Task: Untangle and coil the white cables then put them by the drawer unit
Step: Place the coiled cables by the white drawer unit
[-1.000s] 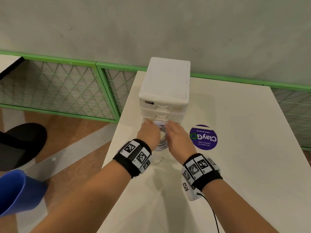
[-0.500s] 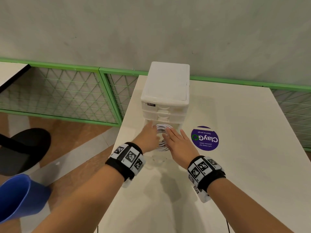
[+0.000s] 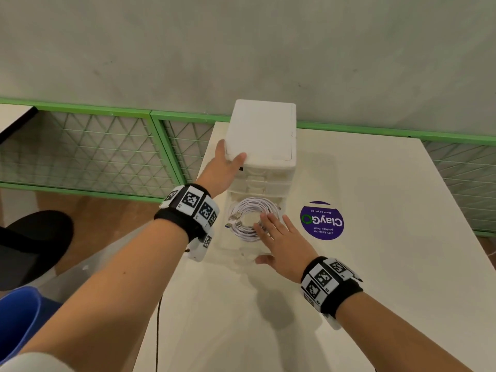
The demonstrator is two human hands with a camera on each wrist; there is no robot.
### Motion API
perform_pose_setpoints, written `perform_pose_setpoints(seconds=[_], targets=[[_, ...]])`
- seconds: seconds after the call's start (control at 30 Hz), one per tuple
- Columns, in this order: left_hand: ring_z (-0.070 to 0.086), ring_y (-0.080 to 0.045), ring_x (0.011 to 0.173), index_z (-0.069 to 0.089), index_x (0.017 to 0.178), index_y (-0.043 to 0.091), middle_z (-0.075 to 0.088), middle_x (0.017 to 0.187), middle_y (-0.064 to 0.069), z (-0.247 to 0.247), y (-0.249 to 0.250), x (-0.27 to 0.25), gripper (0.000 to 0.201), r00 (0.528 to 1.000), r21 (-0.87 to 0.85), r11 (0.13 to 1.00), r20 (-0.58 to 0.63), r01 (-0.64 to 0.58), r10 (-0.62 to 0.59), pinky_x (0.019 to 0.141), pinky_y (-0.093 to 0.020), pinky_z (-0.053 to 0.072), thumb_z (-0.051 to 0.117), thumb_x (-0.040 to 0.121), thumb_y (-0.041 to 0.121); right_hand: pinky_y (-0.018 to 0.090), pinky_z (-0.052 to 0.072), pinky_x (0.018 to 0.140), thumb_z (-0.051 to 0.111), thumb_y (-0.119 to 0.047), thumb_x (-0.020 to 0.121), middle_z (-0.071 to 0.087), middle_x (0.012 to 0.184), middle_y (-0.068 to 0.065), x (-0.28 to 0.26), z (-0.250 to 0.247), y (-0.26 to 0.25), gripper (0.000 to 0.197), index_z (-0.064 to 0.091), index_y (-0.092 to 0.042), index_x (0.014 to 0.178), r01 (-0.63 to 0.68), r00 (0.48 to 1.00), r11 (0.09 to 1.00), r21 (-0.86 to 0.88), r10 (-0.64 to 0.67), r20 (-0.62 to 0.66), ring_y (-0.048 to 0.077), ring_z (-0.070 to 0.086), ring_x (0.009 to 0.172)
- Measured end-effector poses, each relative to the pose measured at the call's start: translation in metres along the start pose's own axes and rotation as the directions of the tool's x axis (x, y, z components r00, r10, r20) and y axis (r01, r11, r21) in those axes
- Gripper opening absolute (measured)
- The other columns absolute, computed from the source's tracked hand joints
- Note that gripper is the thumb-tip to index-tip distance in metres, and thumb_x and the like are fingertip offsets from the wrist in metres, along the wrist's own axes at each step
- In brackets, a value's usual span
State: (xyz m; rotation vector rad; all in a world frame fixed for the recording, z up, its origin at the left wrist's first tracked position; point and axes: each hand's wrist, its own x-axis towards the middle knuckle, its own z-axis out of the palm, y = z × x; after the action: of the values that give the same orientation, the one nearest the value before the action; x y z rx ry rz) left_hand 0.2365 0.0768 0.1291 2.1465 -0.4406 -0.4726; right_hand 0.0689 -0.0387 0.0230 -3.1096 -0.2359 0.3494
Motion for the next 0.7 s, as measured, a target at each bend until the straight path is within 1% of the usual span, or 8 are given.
perform_pose_setpoints(seconds=[0.1, 0.27, 0.37, 0.47, 0.5, 0.57, 0.63, 0.7], targets=[[0.032, -0.024, 0.139, 0.002, 0.151, 0.017, 0.022, 0.157, -0.005, 0.000, -0.001, 0.004, 0.075, 0.999, -0.049, 0.998, 0.014, 0.037, -0.036, 0.099, -0.026, 0.026, 0.044, 0.095, 0.045, 0.040, -0.014, 0.111, -0.014, -0.072, 0.068, -0.004, 0.157, 0.011, 0.004, -0.006, 0.000, 0.098, -0.001, -0.015, 0.146, -0.010, 0.999, 1.000, 0.027, 0.009, 0.031, 0.028, -0.004, 0.145], [0.046, -0.026, 0.123, 0.011, 0.148, 0.015, 0.034, 0.150, -0.006, -0.004, 0.002, 0.005, 0.069, 1.000, 0.018, 1.000, 0.002, 0.013, -0.013, 0.088, -0.026, 0.032, 0.046, 0.095, 0.044, 0.041, -0.007, 0.118, 0.018, -0.056, 0.091, -0.006, 0.157, 0.013, 0.019, -0.021, 0.010, 0.073, -0.002, -0.012, 0.146, -0.059, 0.994, 0.998, -0.007, 0.059, 0.088, 0.027, -0.006, 0.145], [0.049, -0.025, 0.106, 0.014, 0.146, 0.014, 0.035, 0.148, -0.006, -0.006, 0.002, 0.006, 0.069, 1.000, 0.039, 0.999, 0.007, 0.006, -0.007, 0.083, -0.030, 0.036, 0.047, 0.094, 0.044, 0.040, -0.002, 0.118, 0.023, -0.049, 0.096, 0.004, 0.157, 0.014, 0.034, -0.025, 0.018, 0.067, 0.005, -0.008, 0.146, -0.087, 0.995, 0.996, -0.024, 0.088, 0.053, 0.027, 0.001, 0.145], [0.051, -0.029, 0.106, 0.015, 0.146, 0.015, 0.035, 0.148, -0.007, -0.006, 0.002, 0.006, 0.069, 1.000, 0.043, 0.999, 0.014, 0.013, -0.014, 0.082, -0.033, 0.041, 0.047, 0.093, 0.045, 0.042, 0.010, 0.119, 0.035, -0.040, 0.096, 0.023, 0.153, 0.016, 0.042, -0.027, 0.019, 0.061, 0.022, -0.004, 0.143, -0.078, 0.997, 0.997, -0.023, 0.078, -0.008, 0.030, 0.019, 0.142], [0.052, -0.030, 0.107, 0.015, 0.146, 0.015, 0.035, 0.147, -0.007, -0.007, 0.002, 0.006, 0.068, 1.000, 0.046, 0.999, 0.016, 0.016, -0.016, 0.084, -0.035, 0.043, 0.047, 0.093, 0.045, 0.043, 0.021, 0.115, 0.043, -0.037, 0.093, 0.035, 0.147, 0.017, 0.043, -0.027, 0.018, 0.057, 0.034, -0.003, 0.138, -0.071, 0.997, 0.997, -0.034, 0.069, -0.047, 0.032, 0.029, 0.136], [0.051, -0.029, 0.107, 0.018, 0.144, 0.015, 0.038, 0.143, -0.008, -0.007, 0.002, 0.006, 0.066, 1.000, 0.044, 0.999, 0.019, 0.019, -0.020, 0.091, -0.039, 0.046, 0.047, 0.093, 0.045, 0.042, 0.042, 0.096, 0.062, -0.034, 0.082, 0.059, 0.123, 0.013, 0.046, -0.027, 0.015, 0.043, 0.059, -0.007, 0.116, -0.101, 0.985, 0.992, -0.075, 0.089, -0.149, 0.032, 0.051, 0.114], [0.050, -0.029, 0.110, 0.020, 0.143, 0.015, 0.040, 0.132, -0.006, -0.008, 0.002, 0.006, 0.064, 0.999, 0.043, 0.999, 0.027, 0.023, -0.024, 0.096, -0.044, 0.046, 0.047, 0.093, 0.045, 0.039, 0.046, 0.079, 0.073, -0.035, 0.070, 0.064, 0.099, 0.007, 0.048, -0.030, 0.014, 0.035, 0.066, -0.012, 0.096, -0.181, 0.963, 0.981, -0.071, 0.162, -0.216, 0.028, 0.057, 0.093], [0.050, -0.029, 0.110, 0.021, 0.142, 0.015, 0.036, 0.118, 0.000, -0.008, 0.002, 0.006, 0.064, 0.999, 0.041, 0.999, 0.034, 0.030, -0.032, 0.098, -0.047, 0.046, 0.048, 0.092, 0.045, 0.037, 0.045, 0.074, 0.077, -0.033, 0.065, 0.061, 0.089, 0.007, 0.054, -0.035, 0.017, 0.035, 0.066, -0.013, 0.091, -0.242, 0.937, 0.970, -0.004, 0.233, -0.261, 0.028, 0.057, 0.085]])
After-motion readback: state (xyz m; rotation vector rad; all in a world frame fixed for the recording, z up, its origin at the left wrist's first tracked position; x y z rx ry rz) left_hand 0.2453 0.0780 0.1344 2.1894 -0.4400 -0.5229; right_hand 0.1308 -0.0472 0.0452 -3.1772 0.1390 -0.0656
